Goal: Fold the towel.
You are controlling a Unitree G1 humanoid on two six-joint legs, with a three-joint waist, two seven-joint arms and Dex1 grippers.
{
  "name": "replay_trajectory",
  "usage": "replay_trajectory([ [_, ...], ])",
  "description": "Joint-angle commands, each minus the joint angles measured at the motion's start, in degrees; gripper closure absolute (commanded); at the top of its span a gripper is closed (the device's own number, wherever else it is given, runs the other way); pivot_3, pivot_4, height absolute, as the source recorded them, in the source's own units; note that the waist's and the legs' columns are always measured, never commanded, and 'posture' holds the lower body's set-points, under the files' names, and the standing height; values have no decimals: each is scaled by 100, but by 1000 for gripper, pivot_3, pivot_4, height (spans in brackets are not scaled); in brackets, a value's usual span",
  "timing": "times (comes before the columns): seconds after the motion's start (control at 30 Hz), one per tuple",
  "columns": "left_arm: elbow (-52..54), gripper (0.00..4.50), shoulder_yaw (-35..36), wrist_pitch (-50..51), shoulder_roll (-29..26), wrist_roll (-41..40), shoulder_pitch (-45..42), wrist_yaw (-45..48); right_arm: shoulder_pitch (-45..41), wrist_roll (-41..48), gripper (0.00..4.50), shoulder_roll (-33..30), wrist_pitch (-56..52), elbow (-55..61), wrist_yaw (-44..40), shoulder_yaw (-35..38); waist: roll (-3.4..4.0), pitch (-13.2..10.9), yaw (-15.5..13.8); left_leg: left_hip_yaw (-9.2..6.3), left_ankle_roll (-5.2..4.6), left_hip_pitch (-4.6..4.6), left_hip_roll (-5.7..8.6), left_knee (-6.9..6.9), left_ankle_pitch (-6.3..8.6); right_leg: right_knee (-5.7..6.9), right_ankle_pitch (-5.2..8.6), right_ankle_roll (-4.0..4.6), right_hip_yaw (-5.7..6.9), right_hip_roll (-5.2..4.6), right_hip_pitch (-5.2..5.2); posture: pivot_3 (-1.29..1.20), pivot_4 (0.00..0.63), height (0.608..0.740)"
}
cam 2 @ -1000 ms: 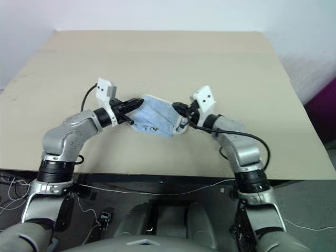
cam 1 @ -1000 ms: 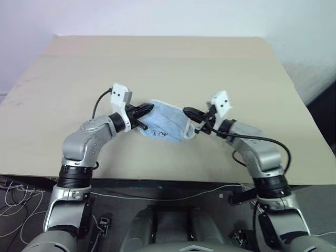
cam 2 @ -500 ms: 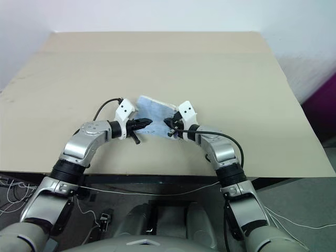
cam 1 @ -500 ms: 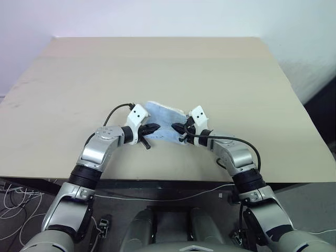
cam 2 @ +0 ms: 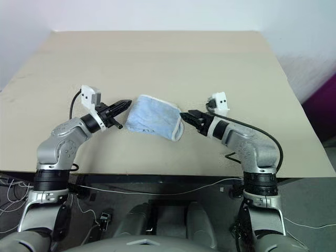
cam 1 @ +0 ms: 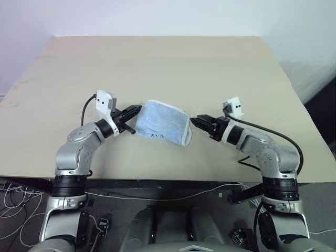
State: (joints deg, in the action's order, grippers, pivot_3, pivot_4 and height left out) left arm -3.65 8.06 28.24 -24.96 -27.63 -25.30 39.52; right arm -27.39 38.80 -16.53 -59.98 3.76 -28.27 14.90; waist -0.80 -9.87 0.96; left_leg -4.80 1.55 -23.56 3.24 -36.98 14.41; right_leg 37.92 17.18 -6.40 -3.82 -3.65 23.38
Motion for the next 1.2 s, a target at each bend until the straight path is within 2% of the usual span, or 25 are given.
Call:
replay_trajectory([
  [0.03, 136, 4500, 193, -70, -105, -36, 60, -15, -261, 669, 891, 307, -744, -228, 500, 599, 0, 0, -7, 0, 0, 0, 0, 0, 0, 0, 0, 0, 0, 0, 0, 0, 150, 740],
  [0.1, 213, 4500, 197, -61, -115, -62, 128, 0, -300, 791, 199, 457, -1016, -344, 741, 723, 0, 0, -4, 1, 0, 0, 0, 0, 0, 0, 0, 0, 0, -1, 0, 0, 150, 740],
  [0.13, 255, 4500, 200, -53, -115, -76, 158, 3, -311, 805, 29, 522, -1106, -423, 870, 763, 0, 0, -4, 1, -1, 0, 0, 0, 0, -1, 0, 0, 0, -1, 0, 0, 150, 740],
  [0.43, 478, 4500, 270, 3, -145, -170, 328, -20, -223, 894, 29, 879, -1448, -769, 1213, 661, 1, 2, 16, 2, -1, 0, 0, 0, 0, 0, 0, 0, 1, 0, 0, 0, 150, 740],
  [0.67, 597, 4500, 330, 84, -162, -239, 430, 43, -622, 802, 29, 1265, -1385, -1170, 1189, 278, 1, 2, 184, 4, 0, 6, -6, 10, 0, 4, 0, 1, -2, 7, 2, 0, 150, 740],
  [0.8, 805, 4500, 276, 132, -368, -268, 746, 368, -984, 719, 29, 1443, -1277, -1527, 1146, 149, 3, 3, 302, 5, 0, 9, -12, 19, 0, 10, 2, 4, -5, 12, 11, 0, 150, 740],
  [1.13, 1087, 4500, 356, 200, -647, -435, 1091, 640, -1490, 672, 29, 1724, -990, -2257, 1056, 136, 4, 2, 272, 8, 1, 8, -7, 24, -1, 10, 3, 6, -8, 4, 14, 0, 150, 740],
  [1.2, 1118, 4500, 365, 211, -627, -454, 1114, 605, -1520, 708, 413, 1767, -933, -2384, 1120, 264, 4, 2, 271, 8, 1, 8, -7, 24, -1, 10, 3, 6, -7, 4, 14, 0, 150, 740],
])
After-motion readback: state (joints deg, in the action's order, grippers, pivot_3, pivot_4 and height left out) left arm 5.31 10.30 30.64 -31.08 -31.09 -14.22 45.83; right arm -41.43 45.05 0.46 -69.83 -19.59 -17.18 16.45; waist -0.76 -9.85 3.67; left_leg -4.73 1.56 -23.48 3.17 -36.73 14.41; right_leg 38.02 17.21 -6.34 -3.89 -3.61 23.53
